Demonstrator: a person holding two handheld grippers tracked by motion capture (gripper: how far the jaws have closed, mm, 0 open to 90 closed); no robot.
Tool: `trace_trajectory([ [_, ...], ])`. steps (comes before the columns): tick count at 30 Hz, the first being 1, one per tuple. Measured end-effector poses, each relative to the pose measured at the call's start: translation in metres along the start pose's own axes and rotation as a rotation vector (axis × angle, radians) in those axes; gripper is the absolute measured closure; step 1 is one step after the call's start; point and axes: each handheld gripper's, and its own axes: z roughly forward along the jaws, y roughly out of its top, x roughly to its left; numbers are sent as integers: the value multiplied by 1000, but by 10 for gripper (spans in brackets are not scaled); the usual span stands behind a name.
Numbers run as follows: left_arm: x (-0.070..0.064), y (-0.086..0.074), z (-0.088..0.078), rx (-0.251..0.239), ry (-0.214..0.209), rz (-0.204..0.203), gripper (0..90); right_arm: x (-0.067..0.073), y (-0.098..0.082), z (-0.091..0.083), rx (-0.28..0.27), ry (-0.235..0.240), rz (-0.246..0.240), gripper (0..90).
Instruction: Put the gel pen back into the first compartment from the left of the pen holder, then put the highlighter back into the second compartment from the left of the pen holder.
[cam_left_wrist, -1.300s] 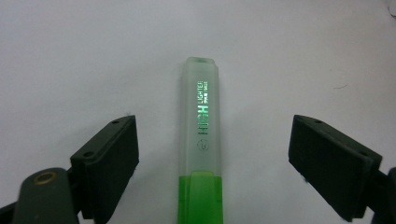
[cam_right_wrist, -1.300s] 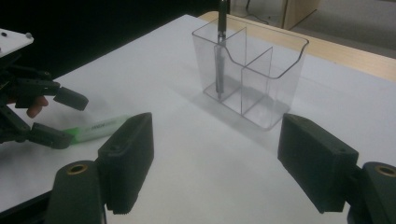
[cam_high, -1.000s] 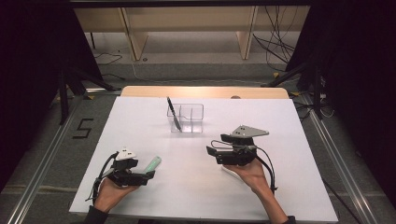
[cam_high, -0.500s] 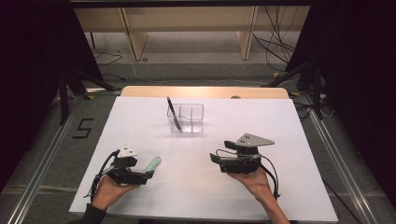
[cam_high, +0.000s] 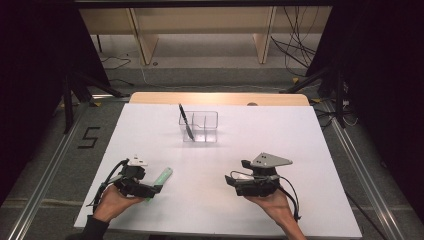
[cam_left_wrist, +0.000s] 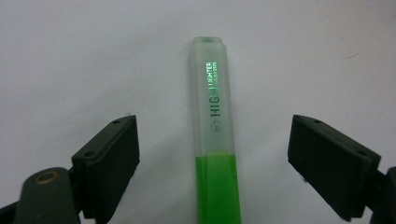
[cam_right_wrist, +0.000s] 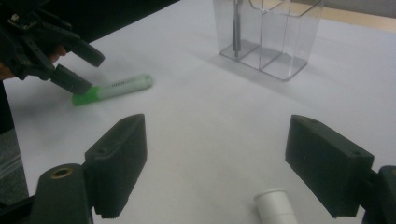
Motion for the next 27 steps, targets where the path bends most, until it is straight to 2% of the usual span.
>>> trace_trajectory([
  [7, 1, 0, 0, 70, 3, 26, 166, 3, -9, -2, 23, -3, -2, 206],
  [16, -4, 2, 2, 126, 9, 59, 189, 5, -18, -4, 40, -1, 9, 195],
  [20, -5, 3, 4, 162, -1, 73, 221, 6, -20, -5, 48, 1, 8, 194],
  [27, -7, 4, 6, 199, -4, 92, 326, 8, -23, -5, 53, 2, 4, 194],
])
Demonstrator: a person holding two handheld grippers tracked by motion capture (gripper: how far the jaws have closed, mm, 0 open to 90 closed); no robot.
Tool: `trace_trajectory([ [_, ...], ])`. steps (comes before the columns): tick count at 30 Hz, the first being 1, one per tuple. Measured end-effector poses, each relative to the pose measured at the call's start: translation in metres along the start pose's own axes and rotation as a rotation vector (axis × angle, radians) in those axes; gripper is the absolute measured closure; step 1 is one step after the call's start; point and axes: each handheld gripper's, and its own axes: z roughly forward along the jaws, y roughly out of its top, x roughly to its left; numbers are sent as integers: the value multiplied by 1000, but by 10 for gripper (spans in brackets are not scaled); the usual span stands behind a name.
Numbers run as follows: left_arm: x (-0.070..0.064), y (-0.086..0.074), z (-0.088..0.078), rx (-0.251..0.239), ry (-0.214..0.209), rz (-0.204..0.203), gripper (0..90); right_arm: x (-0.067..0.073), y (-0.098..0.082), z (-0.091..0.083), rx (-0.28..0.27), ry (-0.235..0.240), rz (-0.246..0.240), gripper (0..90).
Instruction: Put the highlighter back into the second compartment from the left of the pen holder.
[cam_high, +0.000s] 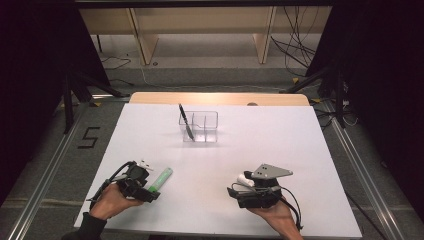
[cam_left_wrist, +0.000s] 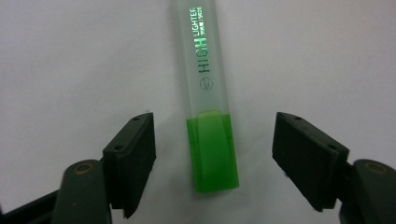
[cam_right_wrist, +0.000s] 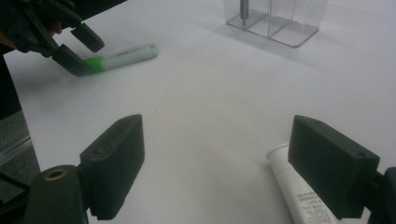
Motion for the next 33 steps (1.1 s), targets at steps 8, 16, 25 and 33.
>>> trace_trajectory([
  [8, -2, 0, 2, 29, 18, 22, 456, 2, -2, 1, 8, 4, 0, 196],
  [16, -3, 0, 6, 48, 38, 26, 585, 3, -4, 1, 11, 3, 4, 202],
  [25, -3, 0, 5, 52, 28, 35, 664, 2, -5, 0, 17, -3, 8, 209],
  [33, 0, 1, 3, 42, -20, 16, 666, 3, -5, -2, 7, -5, 7, 211],
])
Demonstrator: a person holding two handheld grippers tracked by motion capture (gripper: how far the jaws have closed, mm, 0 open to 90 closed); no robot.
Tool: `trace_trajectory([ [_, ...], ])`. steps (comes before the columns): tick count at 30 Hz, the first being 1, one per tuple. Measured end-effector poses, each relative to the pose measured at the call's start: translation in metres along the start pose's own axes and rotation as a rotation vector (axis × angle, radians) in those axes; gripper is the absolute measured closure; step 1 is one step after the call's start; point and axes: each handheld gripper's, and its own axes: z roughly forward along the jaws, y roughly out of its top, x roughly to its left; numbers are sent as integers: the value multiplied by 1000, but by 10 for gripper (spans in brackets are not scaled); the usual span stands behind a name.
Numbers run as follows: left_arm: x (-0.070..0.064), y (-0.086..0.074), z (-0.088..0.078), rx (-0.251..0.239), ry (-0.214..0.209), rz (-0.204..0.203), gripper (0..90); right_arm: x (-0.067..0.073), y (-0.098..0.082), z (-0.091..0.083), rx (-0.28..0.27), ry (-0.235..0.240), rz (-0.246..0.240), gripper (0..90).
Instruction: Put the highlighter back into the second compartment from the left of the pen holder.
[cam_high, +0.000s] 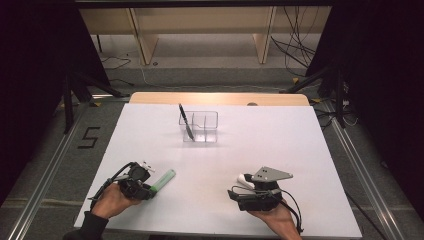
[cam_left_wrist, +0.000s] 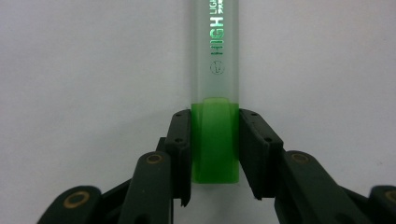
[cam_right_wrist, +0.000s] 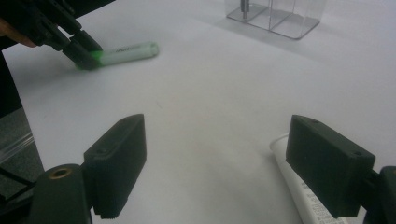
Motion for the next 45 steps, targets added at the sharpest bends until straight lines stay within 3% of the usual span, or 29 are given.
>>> trace_trajectory([
  [8, -13, 14, -16, -46, -16, 34, 667, 3, 3, -2, -18, 2, -7, 212],
  [11, -15, 23, -21, -69, -48, 41, 667, 5, 4, -2, -22, 6, -15, 212],
  [22, -38, 59, -16, -68, -130, 121, 667, 14, 8, -3, -45, -2, -68, 210],
  [28, -50, 75, -13, -68, -171, 150, 667, 19, 10, -3, -53, -10, -109, 208],
  [32, -56, 85, -10, -57, -206, 176, 667, 24, 13, -4, -55, -31, -162, 208],
  [36, -58, 94, -5, -51, -240, 174, 667, 26, 17, -3, -53, -37, -188, 211],
  [41, -63, 93, -1, -44, -278, 178, 667, 28, 21, 1, -47, -59, -231, 212],
  [45, -64, 91, 0, -42, -280, 183, 667, 32, 21, 2, -40, -70, -274, 211],
])
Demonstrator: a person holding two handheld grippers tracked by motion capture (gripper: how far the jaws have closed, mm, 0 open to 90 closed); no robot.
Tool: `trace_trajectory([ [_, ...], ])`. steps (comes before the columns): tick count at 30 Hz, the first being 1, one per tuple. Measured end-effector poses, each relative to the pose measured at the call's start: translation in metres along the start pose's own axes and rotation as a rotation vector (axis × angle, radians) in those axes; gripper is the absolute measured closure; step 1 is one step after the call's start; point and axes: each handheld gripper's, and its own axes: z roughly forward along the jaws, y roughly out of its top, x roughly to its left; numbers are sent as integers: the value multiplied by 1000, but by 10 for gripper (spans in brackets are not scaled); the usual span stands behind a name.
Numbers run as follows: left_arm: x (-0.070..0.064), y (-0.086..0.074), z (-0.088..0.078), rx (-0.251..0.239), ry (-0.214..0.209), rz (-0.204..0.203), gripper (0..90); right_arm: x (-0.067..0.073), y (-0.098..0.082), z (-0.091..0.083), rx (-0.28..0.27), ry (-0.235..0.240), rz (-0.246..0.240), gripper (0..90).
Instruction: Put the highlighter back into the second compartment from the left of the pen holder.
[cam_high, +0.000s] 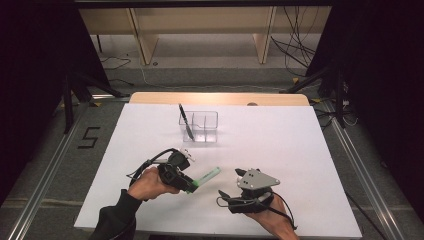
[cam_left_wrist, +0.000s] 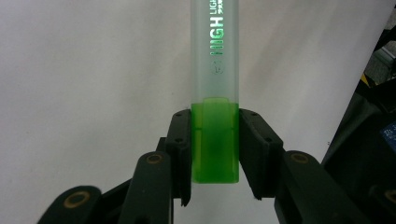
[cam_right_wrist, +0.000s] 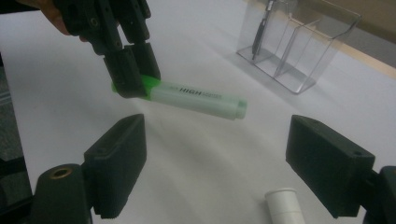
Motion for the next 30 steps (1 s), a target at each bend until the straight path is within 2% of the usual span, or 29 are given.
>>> trace_trajectory([
  [6, -5, 2, -1, 13, -8, 24, 667, 8, 0, 4, 24, -22, -84, 212],
  [8, -7, 3, -2, 11, -14, 26, 667, 11, 0, 6, 27, -19, -114, 215],
  [12, -14, 5, -2, 23, -30, 55, 666, 17, -1, 9, 40, -16, -172, 219],
  [18, -24, 8, -2, 37, -36, 80, 667, 31, -3, 13, 54, -46, -293, 226],
  [30, -32, 10, 3, 76, -38, 109, 666, 56, -6, 22, 74, -93, -470, 244],
])
